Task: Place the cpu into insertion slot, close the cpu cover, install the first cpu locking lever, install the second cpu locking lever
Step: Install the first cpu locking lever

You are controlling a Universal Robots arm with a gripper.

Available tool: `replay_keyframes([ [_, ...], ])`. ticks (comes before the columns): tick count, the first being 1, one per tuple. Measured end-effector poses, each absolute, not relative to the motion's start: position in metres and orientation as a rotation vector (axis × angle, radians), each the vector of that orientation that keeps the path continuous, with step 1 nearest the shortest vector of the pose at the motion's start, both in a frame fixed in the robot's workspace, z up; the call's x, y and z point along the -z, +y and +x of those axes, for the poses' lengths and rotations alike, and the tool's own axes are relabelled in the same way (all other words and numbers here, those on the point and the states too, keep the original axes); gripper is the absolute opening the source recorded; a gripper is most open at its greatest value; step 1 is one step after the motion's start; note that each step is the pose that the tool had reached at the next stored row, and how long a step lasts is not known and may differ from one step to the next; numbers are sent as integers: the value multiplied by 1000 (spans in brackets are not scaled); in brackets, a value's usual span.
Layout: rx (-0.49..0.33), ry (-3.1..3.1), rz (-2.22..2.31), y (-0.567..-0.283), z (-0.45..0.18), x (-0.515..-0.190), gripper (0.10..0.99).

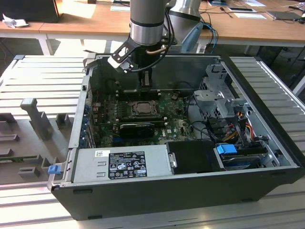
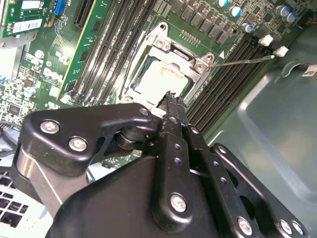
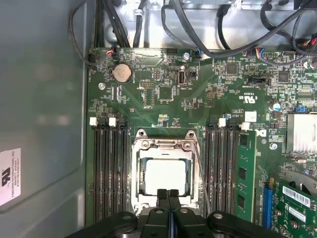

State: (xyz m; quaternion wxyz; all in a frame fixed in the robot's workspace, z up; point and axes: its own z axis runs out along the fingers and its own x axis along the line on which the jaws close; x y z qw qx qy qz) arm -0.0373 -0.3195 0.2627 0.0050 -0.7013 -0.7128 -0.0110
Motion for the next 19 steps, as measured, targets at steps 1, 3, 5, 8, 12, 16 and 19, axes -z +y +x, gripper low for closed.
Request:
replay_keyframes([
  [1, 35, -2232, -2196, -319, -37, -264, 106],
  [3, 34, -2232, -2196, -319, -37, -267, 106],
  [5, 34, -2232, -2196, -319, -37, -270, 106],
  [8, 35, -2234, -2194, -319, -37, -274, 106],
  [12, 34, -2279, -2147, -319, -37, -274, 106],
  [16, 32, -2368, -2048, -319, -37, -274, 106],
  [19, 32, -2397, -2014, -319, -37, -274, 106],
])
